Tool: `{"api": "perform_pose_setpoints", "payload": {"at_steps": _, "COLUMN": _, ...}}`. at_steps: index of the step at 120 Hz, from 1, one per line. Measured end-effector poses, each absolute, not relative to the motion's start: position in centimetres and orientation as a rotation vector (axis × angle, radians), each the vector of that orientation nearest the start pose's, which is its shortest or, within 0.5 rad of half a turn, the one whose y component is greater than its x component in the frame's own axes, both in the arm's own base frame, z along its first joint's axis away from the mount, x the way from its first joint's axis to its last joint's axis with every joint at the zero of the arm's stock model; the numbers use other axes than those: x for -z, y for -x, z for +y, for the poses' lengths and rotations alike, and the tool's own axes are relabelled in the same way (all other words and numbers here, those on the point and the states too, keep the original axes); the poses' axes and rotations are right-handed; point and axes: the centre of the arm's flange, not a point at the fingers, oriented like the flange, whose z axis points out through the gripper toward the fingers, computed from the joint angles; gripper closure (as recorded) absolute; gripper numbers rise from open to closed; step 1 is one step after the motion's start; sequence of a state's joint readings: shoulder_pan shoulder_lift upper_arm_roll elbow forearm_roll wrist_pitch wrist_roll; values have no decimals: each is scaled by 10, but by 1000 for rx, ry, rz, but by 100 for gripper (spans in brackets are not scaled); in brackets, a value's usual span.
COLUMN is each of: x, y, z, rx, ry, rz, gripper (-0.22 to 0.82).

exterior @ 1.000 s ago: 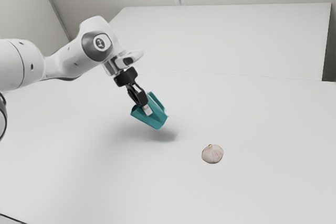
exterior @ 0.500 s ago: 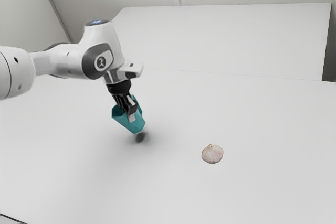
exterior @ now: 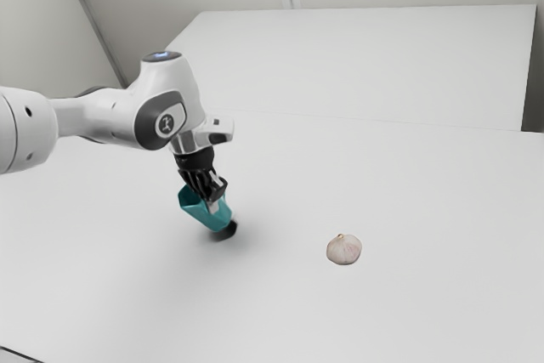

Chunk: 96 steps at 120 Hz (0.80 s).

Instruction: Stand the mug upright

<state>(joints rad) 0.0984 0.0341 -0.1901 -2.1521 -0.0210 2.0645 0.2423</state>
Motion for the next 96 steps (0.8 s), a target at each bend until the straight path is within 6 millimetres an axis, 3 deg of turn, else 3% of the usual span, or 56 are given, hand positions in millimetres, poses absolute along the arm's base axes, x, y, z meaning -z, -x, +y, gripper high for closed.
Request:
{"api": "perform_pose_setpoints", "payload": {"at_steps": 43, "x": -358, "y": -518, "z": -41, "rx": -377, "ry": 3129, "rz": 358, "gripper": 78}}
{"api": "perform_pose_setpoints", "payload": {"at_steps": 79, "x": -346, "y": -521, "z": -42, "rx": -411, "ry": 3112, "rz": 308, "gripper": 78}}
{"api": "perform_pose_setpoints", "payload": {"at_steps": 96, "x": -345, "y": -521, "z": -44, "rx": -412, "ry": 3112, "rz": 292, "gripper": 56}}
